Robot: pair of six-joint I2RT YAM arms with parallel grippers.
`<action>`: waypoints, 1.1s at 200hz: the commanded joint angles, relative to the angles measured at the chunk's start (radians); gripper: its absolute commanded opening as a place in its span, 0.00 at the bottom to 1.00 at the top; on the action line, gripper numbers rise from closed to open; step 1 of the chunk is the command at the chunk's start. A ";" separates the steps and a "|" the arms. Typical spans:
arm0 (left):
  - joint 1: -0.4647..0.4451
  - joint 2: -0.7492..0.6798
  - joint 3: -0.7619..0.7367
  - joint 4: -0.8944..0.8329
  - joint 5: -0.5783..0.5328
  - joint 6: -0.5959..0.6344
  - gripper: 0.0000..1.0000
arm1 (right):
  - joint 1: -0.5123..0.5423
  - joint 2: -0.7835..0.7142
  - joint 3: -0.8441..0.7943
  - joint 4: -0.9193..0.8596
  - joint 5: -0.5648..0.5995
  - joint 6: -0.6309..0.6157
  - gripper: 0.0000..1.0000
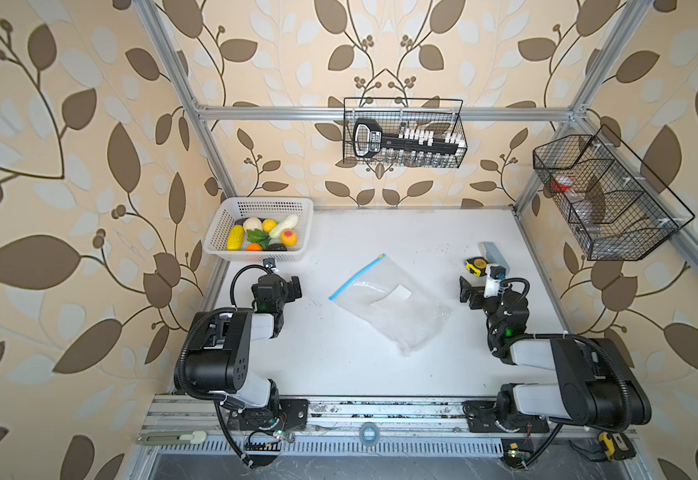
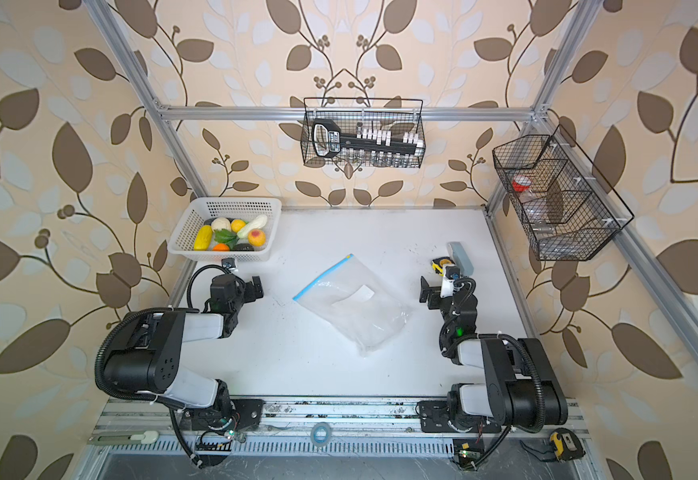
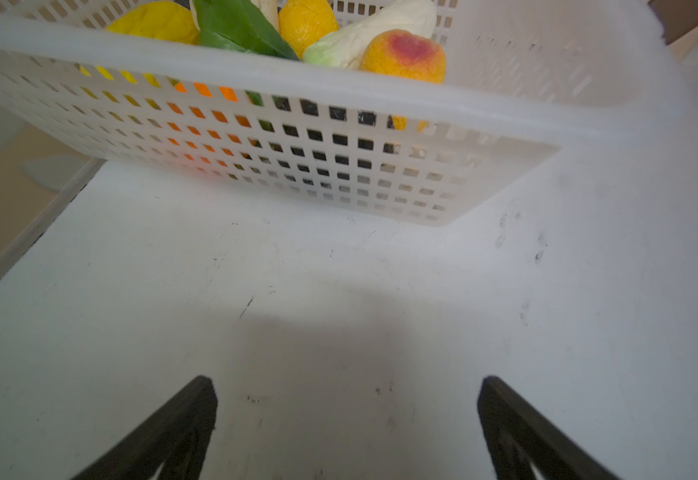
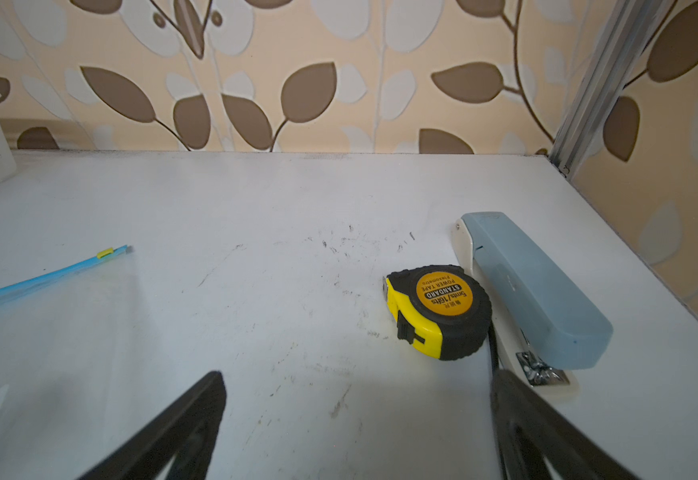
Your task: Place the food in the zip-top bag and seal the zipper
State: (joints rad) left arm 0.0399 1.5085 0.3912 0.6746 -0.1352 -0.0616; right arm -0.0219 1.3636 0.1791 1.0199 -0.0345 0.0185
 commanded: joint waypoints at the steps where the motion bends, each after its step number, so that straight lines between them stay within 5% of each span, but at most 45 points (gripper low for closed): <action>1: -0.004 -0.007 0.018 0.020 -0.006 0.003 0.99 | -0.003 0.001 0.000 0.030 -0.012 -0.008 1.00; 132: -0.004 -0.013 0.012 0.028 -0.007 0.006 0.99 | 0.014 -0.006 -0.008 0.039 0.026 -0.010 1.00; 195: -0.003 -0.014 0.012 0.028 -0.007 0.005 0.99 | 0.068 -0.026 -0.001 0.021 0.194 -0.015 1.00; 220: -0.010 -0.020 0.008 0.029 -0.014 0.009 0.99 | 0.094 -0.172 0.093 -0.265 0.335 0.002 1.00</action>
State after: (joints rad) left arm 0.0399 1.5085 0.3912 0.6758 -0.1352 -0.0616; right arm 0.0528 1.3106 0.1841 0.9562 0.1463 0.0231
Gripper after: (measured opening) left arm 0.990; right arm 0.998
